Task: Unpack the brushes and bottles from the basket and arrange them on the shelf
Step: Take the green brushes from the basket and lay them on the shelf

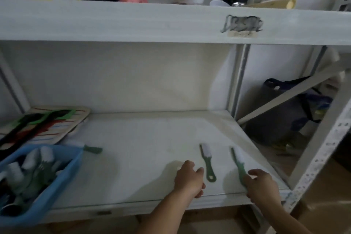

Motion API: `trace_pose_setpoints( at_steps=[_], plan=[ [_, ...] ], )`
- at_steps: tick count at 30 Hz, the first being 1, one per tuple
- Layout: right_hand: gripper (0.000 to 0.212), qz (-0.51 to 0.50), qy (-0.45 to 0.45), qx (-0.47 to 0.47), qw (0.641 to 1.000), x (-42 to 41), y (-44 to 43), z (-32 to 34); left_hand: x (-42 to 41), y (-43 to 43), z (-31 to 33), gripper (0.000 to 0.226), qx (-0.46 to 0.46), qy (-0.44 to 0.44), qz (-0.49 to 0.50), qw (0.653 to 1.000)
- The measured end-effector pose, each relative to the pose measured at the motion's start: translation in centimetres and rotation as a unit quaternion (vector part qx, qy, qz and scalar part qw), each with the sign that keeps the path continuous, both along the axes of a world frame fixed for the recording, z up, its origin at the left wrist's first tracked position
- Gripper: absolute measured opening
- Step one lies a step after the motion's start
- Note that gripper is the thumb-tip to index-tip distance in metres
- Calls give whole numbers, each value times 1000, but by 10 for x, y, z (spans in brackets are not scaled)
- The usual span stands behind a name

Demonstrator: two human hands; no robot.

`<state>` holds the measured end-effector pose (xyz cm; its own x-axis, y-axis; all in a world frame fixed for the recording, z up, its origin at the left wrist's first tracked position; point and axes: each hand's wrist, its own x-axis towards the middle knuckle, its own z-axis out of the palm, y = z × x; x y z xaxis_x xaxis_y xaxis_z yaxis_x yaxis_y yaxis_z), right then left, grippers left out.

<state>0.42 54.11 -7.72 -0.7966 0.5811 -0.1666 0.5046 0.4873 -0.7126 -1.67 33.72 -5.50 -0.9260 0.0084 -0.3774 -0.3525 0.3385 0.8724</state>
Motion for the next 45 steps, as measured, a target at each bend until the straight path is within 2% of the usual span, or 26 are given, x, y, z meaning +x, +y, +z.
trace_pose_setpoints(
  at_steps=[2,4,8,12,16,18,21,24,26,29,31,34,36,37,39,41,42,45],
  plan=[
    [23,57,33,36,997,-3,-27,10,14,-38,10,25,-10,26,-3,1000],
    [14,136,75,24,988,-6,-72,23,30,-85,18,18,-19,51,8,998],
    [23,265,107,-64,956,-27,-181,34,58,-193,34,14,-85,102,92,987],
    [22,356,97,-83,926,-66,-280,28,70,-294,47,22,-181,129,164,961],
    [21,423,98,-5,901,-102,-357,22,61,-366,47,34,-339,120,205,910],
    [23,444,89,58,890,-118,-388,17,51,-382,43,37,-380,95,196,899],
    [24,456,70,136,876,-140,-424,9,33,-384,38,33,-377,53,178,907],
    [20,466,55,181,864,-153,-447,3,20,-378,36,35,-362,14,161,918],
    [25,475,37,208,854,-158,-455,0,16,-378,35,37,-367,-3,150,918],
    [28,472,10,228,852,-164,-462,-6,16,-382,32,30,-348,-18,155,924],
    [32,469,-9,214,857,-166,-463,-5,17,-387,30,26,-302,-30,171,938],
    [35,456,-37,173,872,-163,-458,8,22,-392,32,28,-175,-9,230,957],
    [37,426,-40,127,895,-156,-446,15,28,-388,41,25,-125,18,270,954],
    [36,406,-39,86,909,-151,-437,18,32,-382,47,27,-112,39,283,952],
    [22,353,-22,-79,932,-136,-406,21,38,-356,60,31,-86,81,278,953],
    [8,290,10,-280,915,-116,-362,27,35,-319,66,27,-46,96,241,965],
    [7,261,29,-346,901,-106,-335,31,31,-296,64,24,-22,94,218,971],
    [7,172,76,-447,875,-82,-244,41,13,-223,48,22,29,78,155,984]
  ],
)
